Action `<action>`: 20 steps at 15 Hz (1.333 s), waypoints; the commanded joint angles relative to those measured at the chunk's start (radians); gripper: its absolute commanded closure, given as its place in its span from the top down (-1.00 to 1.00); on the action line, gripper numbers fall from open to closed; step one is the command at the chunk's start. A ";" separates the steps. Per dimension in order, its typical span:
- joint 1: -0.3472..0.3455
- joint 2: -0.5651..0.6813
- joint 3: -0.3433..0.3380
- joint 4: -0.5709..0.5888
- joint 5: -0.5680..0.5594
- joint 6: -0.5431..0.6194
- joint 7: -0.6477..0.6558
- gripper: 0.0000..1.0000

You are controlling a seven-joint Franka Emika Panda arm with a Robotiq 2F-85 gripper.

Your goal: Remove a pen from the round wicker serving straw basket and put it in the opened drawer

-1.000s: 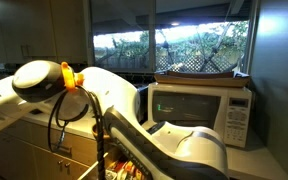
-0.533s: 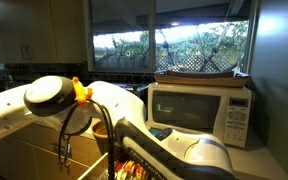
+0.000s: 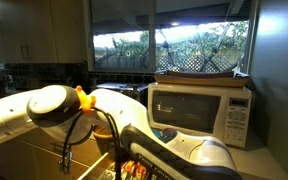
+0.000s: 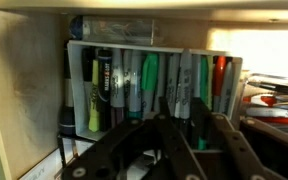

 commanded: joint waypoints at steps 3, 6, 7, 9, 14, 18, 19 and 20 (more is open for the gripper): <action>-0.022 0.044 -0.029 0.083 -0.008 0.050 0.061 0.55; 0.006 -0.073 -0.016 -0.003 -0.009 0.037 -0.022 0.97; 0.019 -0.114 -0.022 -0.029 0.007 0.037 -0.087 1.00; 0.030 -0.248 0.031 -0.117 -0.001 -0.036 -0.252 1.00; 0.011 -0.547 0.119 -0.261 0.073 -0.040 -0.544 0.98; 0.075 -0.781 0.084 -0.418 0.050 -0.045 -0.608 1.00; 0.115 -0.827 0.044 -0.445 0.025 -0.047 -0.574 1.00; 0.148 -0.888 0.022 -0.483 0.008 -0.071 -0.555 1.00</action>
